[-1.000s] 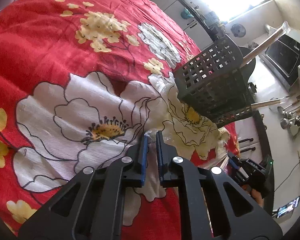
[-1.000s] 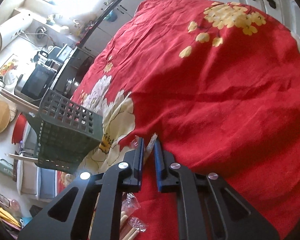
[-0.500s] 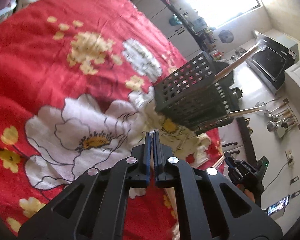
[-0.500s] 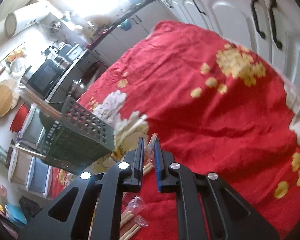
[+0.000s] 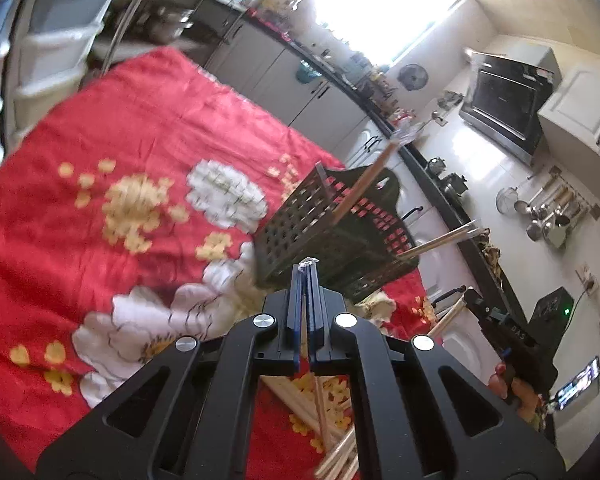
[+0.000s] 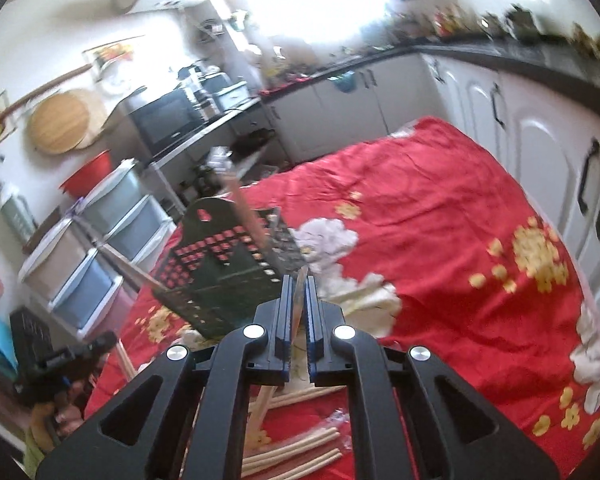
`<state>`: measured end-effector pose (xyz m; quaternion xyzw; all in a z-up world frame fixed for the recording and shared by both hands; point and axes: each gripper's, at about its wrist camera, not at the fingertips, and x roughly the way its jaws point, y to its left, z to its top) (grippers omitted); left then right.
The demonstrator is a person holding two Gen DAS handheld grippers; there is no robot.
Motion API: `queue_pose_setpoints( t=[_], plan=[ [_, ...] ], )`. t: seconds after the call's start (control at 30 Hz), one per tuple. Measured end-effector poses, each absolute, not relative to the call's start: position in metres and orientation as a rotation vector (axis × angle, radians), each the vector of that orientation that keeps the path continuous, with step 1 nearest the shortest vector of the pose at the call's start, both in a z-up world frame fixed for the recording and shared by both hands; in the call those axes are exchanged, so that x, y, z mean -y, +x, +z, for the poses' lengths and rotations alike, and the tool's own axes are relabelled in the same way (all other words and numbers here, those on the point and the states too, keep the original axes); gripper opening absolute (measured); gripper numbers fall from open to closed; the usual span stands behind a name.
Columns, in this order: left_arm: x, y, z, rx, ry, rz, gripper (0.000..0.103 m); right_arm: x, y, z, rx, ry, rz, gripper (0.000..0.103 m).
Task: Organize utensils
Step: 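Lift both held chopsticks upright and carry them above the caddy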
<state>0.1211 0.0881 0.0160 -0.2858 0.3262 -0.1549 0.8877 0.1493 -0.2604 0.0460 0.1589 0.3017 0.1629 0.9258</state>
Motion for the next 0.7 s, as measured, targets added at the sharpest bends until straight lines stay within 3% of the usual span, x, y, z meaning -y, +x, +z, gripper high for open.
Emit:
queue_pose_setpoints(
  t=[0.7],
  plan=[
    [-0.038,0.128,0.078,-0.565,-0.422,-0.419,0.000,0.194,0.134,0.085,-0.537,0.141,0.493,0.005]
  ],
)
